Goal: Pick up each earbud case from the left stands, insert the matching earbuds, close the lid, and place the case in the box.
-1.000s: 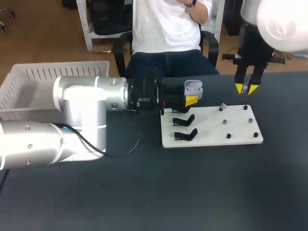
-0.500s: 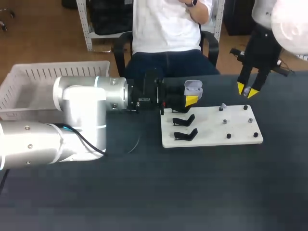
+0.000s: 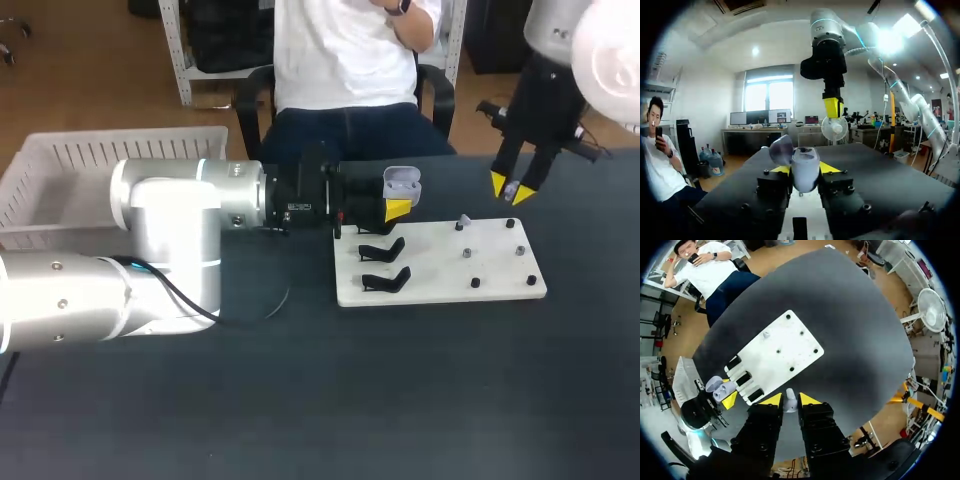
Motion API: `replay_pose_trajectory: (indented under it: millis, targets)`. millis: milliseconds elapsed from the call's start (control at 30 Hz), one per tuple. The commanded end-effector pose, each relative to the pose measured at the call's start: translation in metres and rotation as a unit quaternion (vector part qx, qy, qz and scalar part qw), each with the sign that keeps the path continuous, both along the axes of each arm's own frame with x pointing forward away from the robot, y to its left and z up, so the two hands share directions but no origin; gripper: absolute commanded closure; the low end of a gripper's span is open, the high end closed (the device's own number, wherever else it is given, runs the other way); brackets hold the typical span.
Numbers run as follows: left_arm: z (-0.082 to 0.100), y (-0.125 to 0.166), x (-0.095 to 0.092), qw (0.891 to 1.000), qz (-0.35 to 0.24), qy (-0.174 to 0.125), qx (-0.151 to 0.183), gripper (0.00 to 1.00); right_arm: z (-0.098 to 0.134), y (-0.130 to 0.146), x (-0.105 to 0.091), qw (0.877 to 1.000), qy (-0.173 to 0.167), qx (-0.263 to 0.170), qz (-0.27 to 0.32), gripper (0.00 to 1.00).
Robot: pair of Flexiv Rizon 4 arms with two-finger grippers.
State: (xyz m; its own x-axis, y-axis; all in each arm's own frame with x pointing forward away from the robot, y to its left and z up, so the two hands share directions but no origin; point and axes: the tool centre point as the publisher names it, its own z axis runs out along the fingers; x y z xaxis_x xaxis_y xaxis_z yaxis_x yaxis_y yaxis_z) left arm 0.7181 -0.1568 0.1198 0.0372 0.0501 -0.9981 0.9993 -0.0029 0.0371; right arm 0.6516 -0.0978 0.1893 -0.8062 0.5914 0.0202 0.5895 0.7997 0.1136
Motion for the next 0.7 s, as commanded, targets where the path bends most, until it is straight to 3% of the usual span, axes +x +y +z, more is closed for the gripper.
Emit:
replay_pose_trajectory:
  millis: [33,700]
  targets:
    - [-0.001,0.0,-0.001,1.0,0.003,-0.002,-0.002,1.0,0.0,0.016,0.011,1.0,0.006,-0.021,0.003,1.0]
    - [-0.001,0.0,-0.001,1.0,0.003,-0.002,-0.002,1.0,0.001,0.067,0.038,0.996,-0.007,-0.059,0.06,1.0]
